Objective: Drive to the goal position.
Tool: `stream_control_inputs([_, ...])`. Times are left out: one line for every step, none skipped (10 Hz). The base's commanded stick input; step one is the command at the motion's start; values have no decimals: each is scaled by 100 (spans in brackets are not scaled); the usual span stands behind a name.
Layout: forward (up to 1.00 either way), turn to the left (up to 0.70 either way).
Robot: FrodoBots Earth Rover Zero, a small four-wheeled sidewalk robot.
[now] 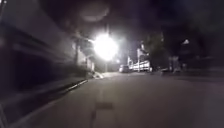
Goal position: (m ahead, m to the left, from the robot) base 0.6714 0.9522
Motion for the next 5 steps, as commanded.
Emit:
stream_control_inputs([70, 0])
stream_control_inputs([70, 0])
stream_control_inputs([70, 0])
stream_control_inputs([70, 0])
stream_control_inputs([70, 0])
